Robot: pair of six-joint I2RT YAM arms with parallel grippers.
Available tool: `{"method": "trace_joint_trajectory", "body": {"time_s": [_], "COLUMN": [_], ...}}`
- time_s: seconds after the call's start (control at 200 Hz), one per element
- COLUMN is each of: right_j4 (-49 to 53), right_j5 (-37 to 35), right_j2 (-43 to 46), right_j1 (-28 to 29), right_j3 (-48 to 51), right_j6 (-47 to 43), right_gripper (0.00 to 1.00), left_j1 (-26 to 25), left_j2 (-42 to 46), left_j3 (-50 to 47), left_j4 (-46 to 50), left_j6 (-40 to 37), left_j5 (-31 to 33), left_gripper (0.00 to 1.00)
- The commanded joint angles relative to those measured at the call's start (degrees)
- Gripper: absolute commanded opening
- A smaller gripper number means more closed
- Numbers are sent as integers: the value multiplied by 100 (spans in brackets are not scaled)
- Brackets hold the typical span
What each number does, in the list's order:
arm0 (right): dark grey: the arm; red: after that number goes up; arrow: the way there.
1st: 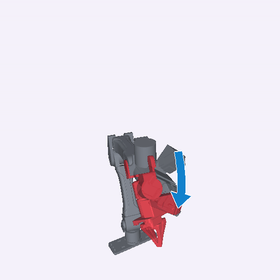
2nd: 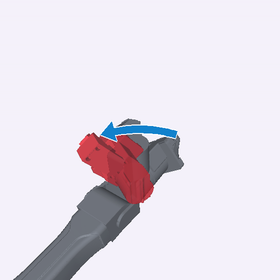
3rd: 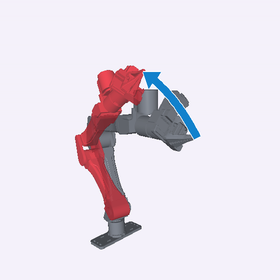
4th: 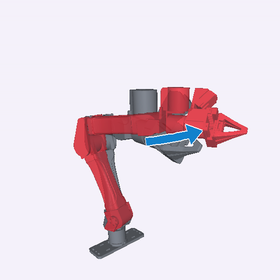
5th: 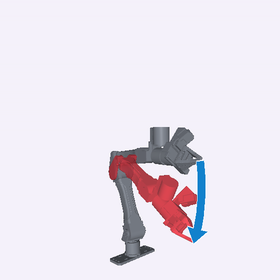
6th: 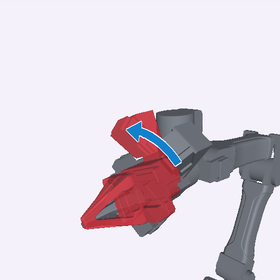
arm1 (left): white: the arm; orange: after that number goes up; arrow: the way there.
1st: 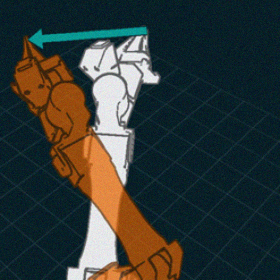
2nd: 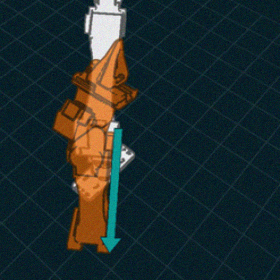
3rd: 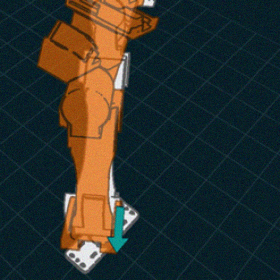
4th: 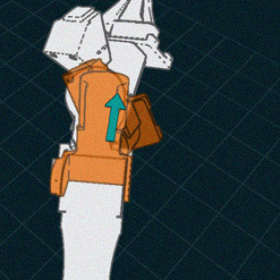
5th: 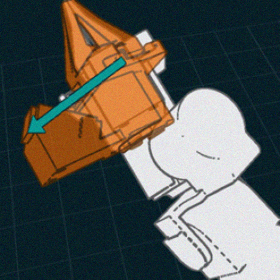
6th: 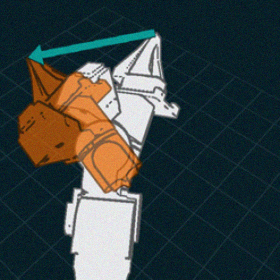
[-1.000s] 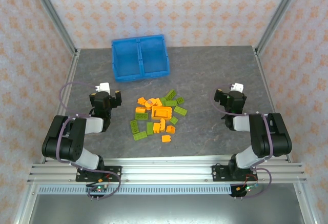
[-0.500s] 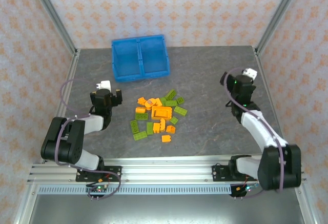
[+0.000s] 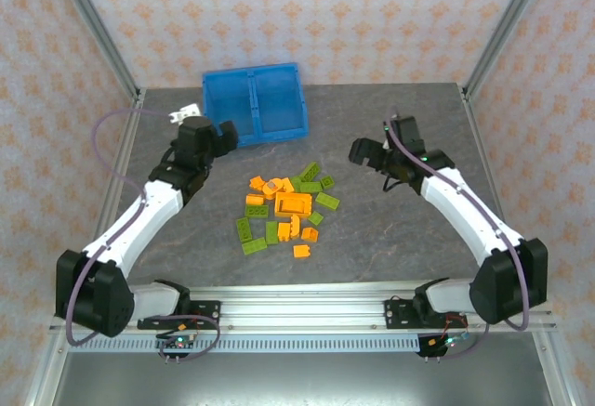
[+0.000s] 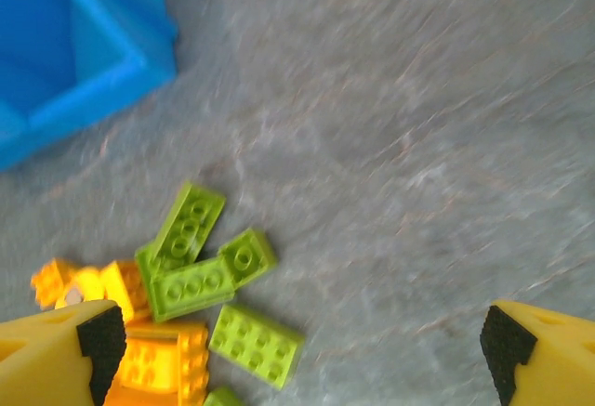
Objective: Sort the legos into containers by color
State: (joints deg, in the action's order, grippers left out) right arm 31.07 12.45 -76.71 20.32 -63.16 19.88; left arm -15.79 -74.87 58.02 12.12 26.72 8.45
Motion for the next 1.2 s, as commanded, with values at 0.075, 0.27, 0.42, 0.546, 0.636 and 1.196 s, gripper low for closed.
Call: {"method": "trace_joint_trajectory", "body": {"time_s": [0.075,0.27,0.42,0.546,0.636,1.196], "right_j4": [365,512,501,505,521,554], "right_j5": [187,111,101,82,31,-136], "right_j2": [-302,-343,-343,-388,-392,-380], "right_j1": [209,246,256,261,258,261], "right_j3": [-415,-385,-265,-304,-359,-399], "right_j6": [-11,-63,-12,7,-8,105], "right_gripper": [99,99,99,99,99,99], "left_j1": [-386,-416,-420,-434,-429,-429], "left_j2": [-1150,-1891,-2423,-2815,-3074,-3131], "left_j3": [580,639,888,1166,1376,1480], "left_j4": [1888,1813,1641,1700,1878,2152], "left_j6": [896,1181,1251,1265,1257,1050], "left_j5": [-988,-1464,-1842,-1757,-1601,-1256], "left_gripper": [98,90,78,76,70,26]}}
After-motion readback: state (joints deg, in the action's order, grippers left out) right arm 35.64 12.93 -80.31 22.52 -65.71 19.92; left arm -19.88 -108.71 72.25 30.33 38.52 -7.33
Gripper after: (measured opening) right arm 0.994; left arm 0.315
